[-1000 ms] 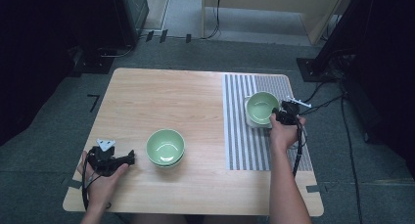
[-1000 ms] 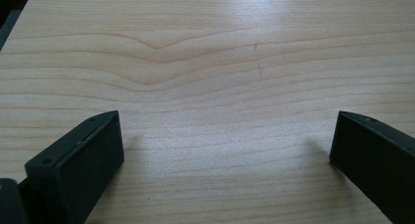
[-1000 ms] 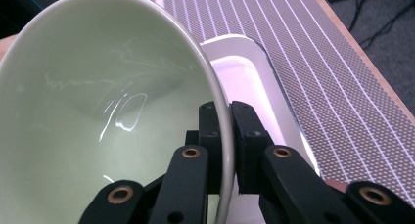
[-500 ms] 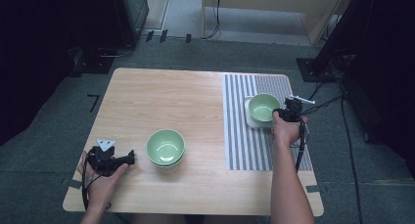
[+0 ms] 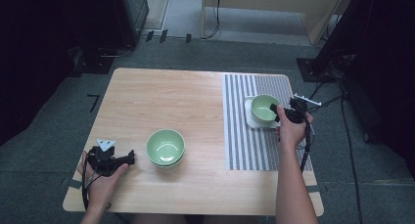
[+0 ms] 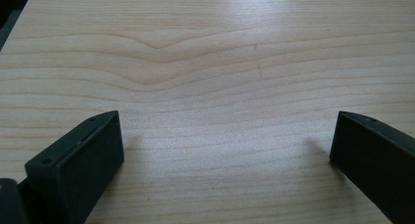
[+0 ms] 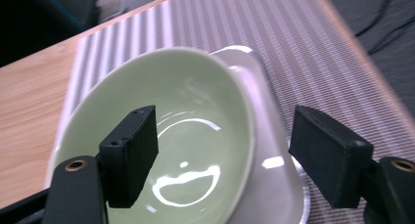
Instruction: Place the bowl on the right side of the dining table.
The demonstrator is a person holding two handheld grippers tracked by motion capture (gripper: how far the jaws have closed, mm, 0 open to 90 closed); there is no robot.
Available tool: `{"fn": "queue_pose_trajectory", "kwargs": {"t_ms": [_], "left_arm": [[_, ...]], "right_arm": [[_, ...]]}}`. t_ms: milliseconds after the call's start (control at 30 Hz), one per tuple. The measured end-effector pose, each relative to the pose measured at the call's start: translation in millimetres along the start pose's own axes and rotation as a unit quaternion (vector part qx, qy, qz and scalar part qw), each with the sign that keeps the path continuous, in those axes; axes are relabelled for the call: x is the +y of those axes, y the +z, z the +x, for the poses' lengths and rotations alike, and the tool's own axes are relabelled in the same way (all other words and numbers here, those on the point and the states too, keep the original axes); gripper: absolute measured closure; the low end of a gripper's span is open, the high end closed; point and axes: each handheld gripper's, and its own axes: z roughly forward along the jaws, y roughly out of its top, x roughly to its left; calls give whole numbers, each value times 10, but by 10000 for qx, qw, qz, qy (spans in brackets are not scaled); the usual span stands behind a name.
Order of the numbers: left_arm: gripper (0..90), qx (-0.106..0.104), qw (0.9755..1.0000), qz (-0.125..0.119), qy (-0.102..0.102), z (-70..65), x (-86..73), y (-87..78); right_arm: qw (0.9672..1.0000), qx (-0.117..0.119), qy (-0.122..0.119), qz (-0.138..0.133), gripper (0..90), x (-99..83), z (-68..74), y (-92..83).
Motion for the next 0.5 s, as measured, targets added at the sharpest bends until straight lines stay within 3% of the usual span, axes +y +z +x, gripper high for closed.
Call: {"fn": "queue_pose_trajectory", "kwargs": {"t_ms": [33,100,167,267,333,500], "left_arm": [[0,3,10000,-3,0,0,-1,1],[0,2,10000,-2,-1,0,0,0],[0,1,10000,-2,-2,0,0,0],[0,0,10000,-1,-2,0,0,0],[0,1,10000,-2,-1,0,0,0],[0,1,10000,-1,-1,0,0,0]], "right_arm": [[10000,-47,2,-33,278,-3,11,-14],[9994,-174,-275,-133,274,-60,43,-48],[9986,-79,-463,-246,271,-95,82,-95],[9981,18,-520,-334,278,-130,156,-164],[9963,38,-737,-440,270,-158,220,-218],[9933,494,-796,-681,244,-254,307,-398]]}}
